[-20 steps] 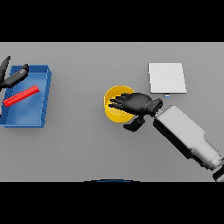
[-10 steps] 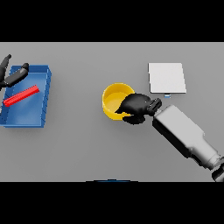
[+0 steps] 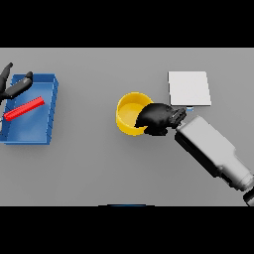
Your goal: Pick up the red beaker and tilt it to pour out 1 green nut into yellow bowl. Pick up the yellow bowl and place it on the metallic measuring scale.
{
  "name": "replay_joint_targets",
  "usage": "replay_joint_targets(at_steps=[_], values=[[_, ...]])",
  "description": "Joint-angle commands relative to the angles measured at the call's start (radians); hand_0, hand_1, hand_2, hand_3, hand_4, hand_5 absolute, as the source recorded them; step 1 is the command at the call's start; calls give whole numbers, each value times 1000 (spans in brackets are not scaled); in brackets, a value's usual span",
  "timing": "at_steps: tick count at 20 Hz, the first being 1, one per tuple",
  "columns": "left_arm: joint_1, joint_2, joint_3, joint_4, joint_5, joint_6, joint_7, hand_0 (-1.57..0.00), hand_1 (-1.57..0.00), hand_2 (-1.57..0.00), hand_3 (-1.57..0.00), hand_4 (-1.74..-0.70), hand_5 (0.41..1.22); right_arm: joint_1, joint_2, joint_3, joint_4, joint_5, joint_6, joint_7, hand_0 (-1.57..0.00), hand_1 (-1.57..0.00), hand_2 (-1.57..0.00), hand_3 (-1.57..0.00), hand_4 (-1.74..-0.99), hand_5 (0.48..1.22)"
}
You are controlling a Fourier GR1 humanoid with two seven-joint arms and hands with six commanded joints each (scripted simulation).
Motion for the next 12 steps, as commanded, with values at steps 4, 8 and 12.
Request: replay_joint_targets(at_steps=[4, 8, 12], values=[[1, 12, 3, -6, 6, -13, -10, 1, 1, 1, 1, -771, 707, -8, -44, -36, -86, -40, 63, 34, -1546, -1545, -1459, -1160, -1732, 1215], [-3, 5, 9, -12, 19, -13, -10, 1, 1, 1, 1, -782, 702, 1, -80, -62, -160, -54, 95, 109, -1561, -1560, -1433, -1215, -1737, 1219], [-16, -6, 9, -8, 24, -9, 5, 1, 1, 1, 1, -799, 704, 2, -90, -75, -197, -60, 96, 156, -1567, -1567, -1507, -1179, -1739, 1219]])
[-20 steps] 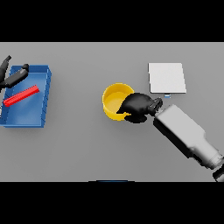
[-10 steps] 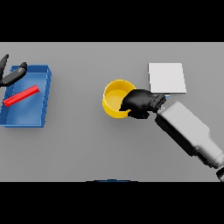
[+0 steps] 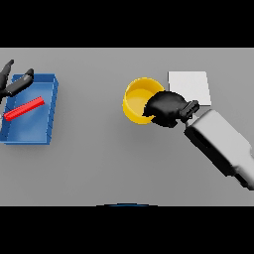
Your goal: Pick up the red beaker and tilt it to pour out 1 green nut into yellow bowl. Pick up the yellow bowl and place it on the metallic measuring scale.
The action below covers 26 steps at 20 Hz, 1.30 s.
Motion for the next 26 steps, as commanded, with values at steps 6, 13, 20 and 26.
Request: replay_joint_targets(at_steps=[6, 13, 20, 26], values=[[18, -2, 6, -39, 16, 6, 43, 1, 1, 1, 1, -831, 728, -48, -59, -74, 73, -5, -65, -8, -1554, -1570, -1517, -1166, -1741, 1220], [33, -3, 11, -61, 23, 13, 70, 1, 1, 1, 1, -852, 758, -106, -94, -131, 284, 20, -202, -38, -1567, -1571, -1556, -1155, -1741, 1221], [43, 1, 6, -93, 23, 14, 111, 1, 1, 1, 1, -863, 784, -132, -78, -160, 497, 23, -289, -74, -1570, -1571, -1475, -1206, -1741, 1221], [27, -1, -2, -78, 12, 13, 125, 1, 1, 1, 1, -858, 809, -152, -51, -171, 622, 22, -328, -95, -1571, -1571, -1386, -1374, -1741, 1221]])
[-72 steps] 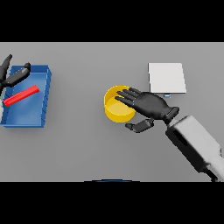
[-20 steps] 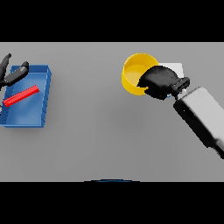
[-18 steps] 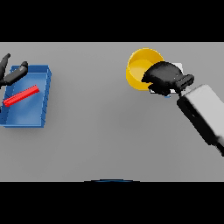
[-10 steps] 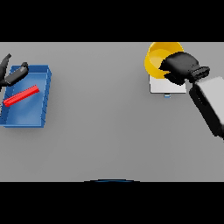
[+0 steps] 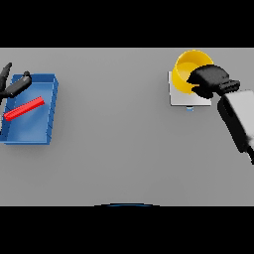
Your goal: Pick up the red beaker and tilt it to pour out 1 green nut into yellow bowl. Pick up the yellow bowl and place it on the metallic measuring scale.
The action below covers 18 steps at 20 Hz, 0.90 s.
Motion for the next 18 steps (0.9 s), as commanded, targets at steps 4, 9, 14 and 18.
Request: replay_joint_targets(at_steps=[4, 9, 14, 18], values=[[13, 2, 0, -16, 3, -2, -8, 1, 1, 1, 1, -847, 796, -3, 9, 5, 42, 5, -5, -6, -1571, -1571, -1380, -1417, -1741, 1221], [1, 7, -1, 7, 0, -12, -11, 1, 1, 1, 1, -836, 775, -10, 11, 1, 65, 3, 1, 3, -1558, -1428, -1343, -1110, -1682, 1221], [3, 7, 5, -8, 13, -15, -4, 1, 1, 1, 1, -839, 764, 4, 18, -32, 41, -48, 45, 23, -757, -673, -579, -476, -1513, 923], [-5, 3, 3, -1, 10, -13, -9, 1, 1, 1, 1, -832, 749, -6, 20, -29, 59, -45, 66, 38, -309, -304, -240, -206, -1461, 833]])
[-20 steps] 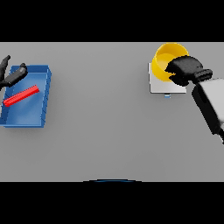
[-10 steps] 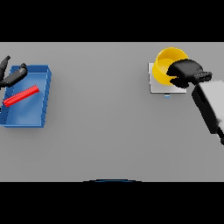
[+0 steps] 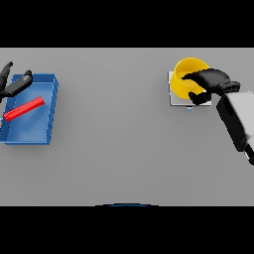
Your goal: Pick up the red beaker and tilt it to pour out 1 green nut into yellow bowl. Pick up the yellow bowl and place it on the metallic measuring scale.
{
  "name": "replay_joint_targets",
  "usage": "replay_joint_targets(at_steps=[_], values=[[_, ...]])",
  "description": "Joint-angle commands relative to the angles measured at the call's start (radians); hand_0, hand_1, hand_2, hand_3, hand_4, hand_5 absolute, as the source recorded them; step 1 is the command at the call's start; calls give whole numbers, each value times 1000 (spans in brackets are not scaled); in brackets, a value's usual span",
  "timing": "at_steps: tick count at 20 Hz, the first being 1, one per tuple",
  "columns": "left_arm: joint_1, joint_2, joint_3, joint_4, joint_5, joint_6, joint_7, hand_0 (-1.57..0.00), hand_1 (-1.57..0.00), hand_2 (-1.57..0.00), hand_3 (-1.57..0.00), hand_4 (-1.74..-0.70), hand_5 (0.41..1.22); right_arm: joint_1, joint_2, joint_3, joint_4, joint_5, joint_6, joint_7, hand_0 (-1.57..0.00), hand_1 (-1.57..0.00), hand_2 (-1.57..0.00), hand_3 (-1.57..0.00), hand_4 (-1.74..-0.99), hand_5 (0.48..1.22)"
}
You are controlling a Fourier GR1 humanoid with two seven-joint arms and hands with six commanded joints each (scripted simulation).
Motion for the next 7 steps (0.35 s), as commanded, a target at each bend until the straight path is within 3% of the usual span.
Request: replay_joint_targets(at_steps=[1, 7], values=[[-1, 1, 2, -3, 2, 1, 6, 1, 1, 1, 1, -834, 750, 2, -1, 7, -6, 2, 8, -8, -247, -243, -192, -164, -1448, 824], [-2, -2, 1, 4, 1, -1, 2, 1, 1, 1, 1, -833, 760, 0, -4, 22, 9, 18, 19, -1, -64, -63, -50, -42, -1390, 779]])
